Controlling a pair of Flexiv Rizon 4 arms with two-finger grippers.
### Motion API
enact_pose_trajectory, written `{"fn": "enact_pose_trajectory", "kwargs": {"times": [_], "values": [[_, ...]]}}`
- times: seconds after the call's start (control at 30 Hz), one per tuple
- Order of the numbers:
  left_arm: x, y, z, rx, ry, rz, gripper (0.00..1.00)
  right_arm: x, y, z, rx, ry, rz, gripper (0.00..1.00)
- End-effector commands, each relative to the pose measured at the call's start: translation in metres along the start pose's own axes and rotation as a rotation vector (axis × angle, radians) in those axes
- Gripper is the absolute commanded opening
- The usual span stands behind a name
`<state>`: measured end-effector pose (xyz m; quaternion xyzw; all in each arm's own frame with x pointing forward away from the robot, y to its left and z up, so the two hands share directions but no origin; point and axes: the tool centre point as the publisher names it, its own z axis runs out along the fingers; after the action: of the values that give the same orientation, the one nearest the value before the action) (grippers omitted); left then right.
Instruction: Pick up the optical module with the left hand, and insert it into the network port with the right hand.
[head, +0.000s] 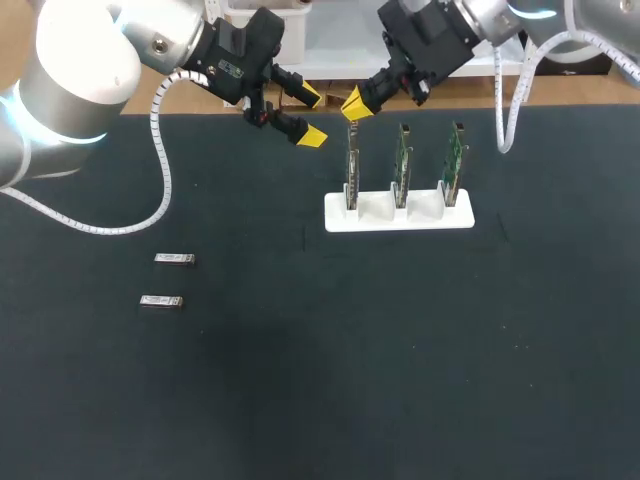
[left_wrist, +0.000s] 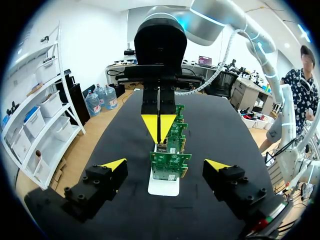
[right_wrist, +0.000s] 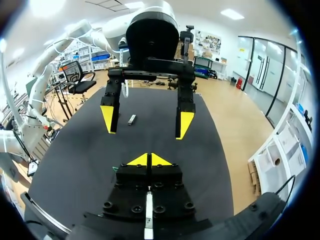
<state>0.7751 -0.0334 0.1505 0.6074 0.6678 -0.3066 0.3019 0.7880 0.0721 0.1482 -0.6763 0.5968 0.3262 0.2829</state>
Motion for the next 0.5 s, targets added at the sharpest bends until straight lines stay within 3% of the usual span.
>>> {"fn": "enact_pose_trajectory", "kwargs": {"times": [0.03, 0.5], "values": [[-0.001, 0.002, 0.0, 0.004, 0.006, -0.002, 1.0, 0.007, 0.0, 0.005, -0.006, 0.004, 0.004, 0.0], [-0.001, 0.002, 0.0, 0.004, 0.006, -0.002, 1.0, 0.018, 0.005, 0.012, -0.02, 0.016, 0.03, 0.0]]}}
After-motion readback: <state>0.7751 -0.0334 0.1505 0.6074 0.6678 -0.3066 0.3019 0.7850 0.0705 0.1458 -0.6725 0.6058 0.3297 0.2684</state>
